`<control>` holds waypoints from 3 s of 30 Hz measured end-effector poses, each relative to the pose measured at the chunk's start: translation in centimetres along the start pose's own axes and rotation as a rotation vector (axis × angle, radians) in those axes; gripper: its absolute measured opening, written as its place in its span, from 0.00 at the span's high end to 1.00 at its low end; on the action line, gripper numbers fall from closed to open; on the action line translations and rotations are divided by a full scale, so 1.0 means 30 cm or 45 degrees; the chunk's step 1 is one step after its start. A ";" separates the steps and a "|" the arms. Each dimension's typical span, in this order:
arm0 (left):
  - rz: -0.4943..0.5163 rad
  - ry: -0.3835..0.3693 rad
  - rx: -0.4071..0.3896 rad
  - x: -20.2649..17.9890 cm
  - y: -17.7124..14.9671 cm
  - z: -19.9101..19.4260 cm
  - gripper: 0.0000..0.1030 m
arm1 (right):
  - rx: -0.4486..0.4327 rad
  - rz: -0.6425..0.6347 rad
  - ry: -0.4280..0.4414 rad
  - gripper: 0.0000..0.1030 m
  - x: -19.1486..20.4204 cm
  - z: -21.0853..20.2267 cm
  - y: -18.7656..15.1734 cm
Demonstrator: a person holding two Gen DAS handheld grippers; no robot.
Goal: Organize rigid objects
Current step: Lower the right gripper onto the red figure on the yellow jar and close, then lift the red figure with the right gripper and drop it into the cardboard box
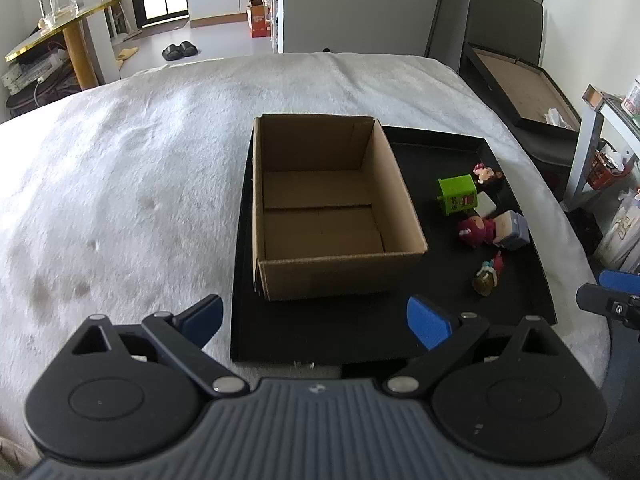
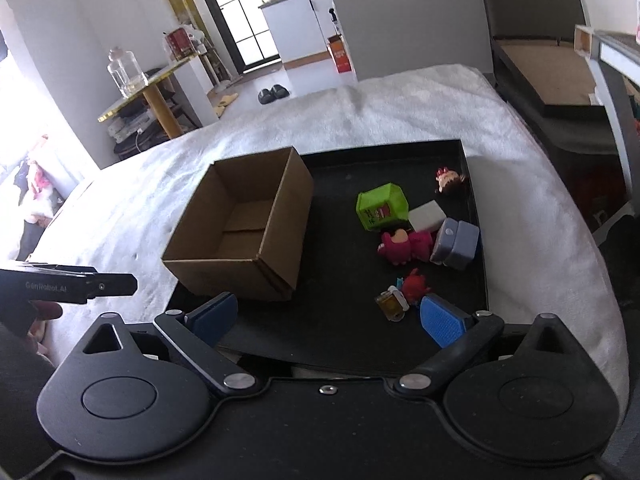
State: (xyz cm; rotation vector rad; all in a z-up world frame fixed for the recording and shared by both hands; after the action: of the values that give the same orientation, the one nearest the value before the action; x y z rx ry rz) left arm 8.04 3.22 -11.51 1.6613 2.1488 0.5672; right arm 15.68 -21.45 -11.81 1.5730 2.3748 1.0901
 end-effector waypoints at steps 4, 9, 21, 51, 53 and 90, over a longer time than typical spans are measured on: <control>-0.030 -0.004 0.018 0.002 0.012 0.050 0.05 | 0.007 0.023 -0.013 0.04 -0.023 0.036 0.002; -0.047 0.006 0.021 0.006 0.030 0.108 0.05 | 0.025 0.031 -0.031 0.05 -0.043 0.082 0.010; -0.062 0.031 0.005 0.037 0.075 0.220 0.07 | 0.088 0.130 -0.050 0.08 -0.109 0.207 0.027; -0.264 0.304 -0.108 0.105 0.115 0.380 0.55 | 0.219 0.260 -0.229 0.28 -0.179 0.473 -0.013; -0.265 0.335 -0.123 0.105 0.114 0.378 0.55 | 0.208 0.259 -0.229 0.28 -0.175 0.489 -0.016; -0.239 0.256 -0.121 0.095 0.045 0.357 0.92 | -0.014 0.154 -0.093 0.68 -0.029 0.423 0.165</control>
State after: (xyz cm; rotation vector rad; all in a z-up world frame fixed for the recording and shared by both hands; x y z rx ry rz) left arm 13.98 7.28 -20.05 1.3852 2.3469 0.7951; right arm 25.45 -14.67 -18.47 1.7416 2.2500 1.0453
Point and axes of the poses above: each gripper's, at about its wrist camera, not at the fingertips, and z roughly the way its jaws point, x to its left, y to its top, the point moved 7 cm from there along z, roughly the way its jaws point, and after that the axes turned 3 degrees about x, right-handed, at the moved point
